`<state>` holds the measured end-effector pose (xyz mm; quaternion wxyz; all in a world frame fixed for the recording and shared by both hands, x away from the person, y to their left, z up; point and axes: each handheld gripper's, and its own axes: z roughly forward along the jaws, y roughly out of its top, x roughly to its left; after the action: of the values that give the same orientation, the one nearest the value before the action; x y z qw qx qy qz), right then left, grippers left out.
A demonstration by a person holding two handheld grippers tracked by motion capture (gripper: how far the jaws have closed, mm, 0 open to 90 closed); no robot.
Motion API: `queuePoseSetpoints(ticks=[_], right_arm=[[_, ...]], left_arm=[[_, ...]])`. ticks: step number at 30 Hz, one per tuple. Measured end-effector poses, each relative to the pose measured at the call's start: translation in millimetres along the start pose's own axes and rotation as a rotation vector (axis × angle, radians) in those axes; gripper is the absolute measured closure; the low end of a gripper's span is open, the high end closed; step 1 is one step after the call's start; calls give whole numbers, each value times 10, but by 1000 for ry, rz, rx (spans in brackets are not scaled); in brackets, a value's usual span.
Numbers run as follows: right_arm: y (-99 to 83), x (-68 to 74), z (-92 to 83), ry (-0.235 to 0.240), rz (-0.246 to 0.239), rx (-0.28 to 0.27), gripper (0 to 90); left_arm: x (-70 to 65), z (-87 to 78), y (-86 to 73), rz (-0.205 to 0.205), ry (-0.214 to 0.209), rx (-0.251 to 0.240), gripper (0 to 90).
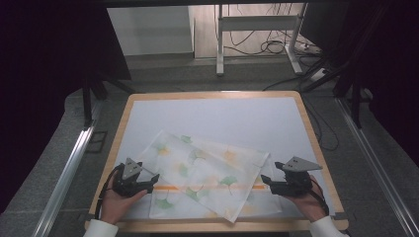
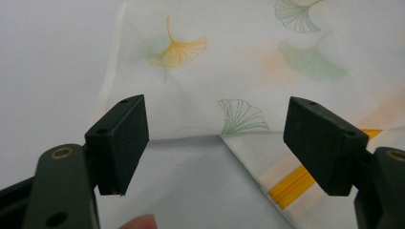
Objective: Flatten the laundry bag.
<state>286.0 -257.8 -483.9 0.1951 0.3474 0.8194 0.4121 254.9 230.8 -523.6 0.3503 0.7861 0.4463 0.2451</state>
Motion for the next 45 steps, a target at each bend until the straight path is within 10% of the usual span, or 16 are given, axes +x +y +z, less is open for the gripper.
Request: queuePoseSetpoints(ticks=[19, 45], right_arm=[[362, 429, 288, 95, -115, 68, 306], [705, 1182, 872, 227, -225, 184, 305]], left_arm=[[-43, -86, -49, -56, 20, -16, 244], [-54, -85, -74, -11, 2, 2, 245]])
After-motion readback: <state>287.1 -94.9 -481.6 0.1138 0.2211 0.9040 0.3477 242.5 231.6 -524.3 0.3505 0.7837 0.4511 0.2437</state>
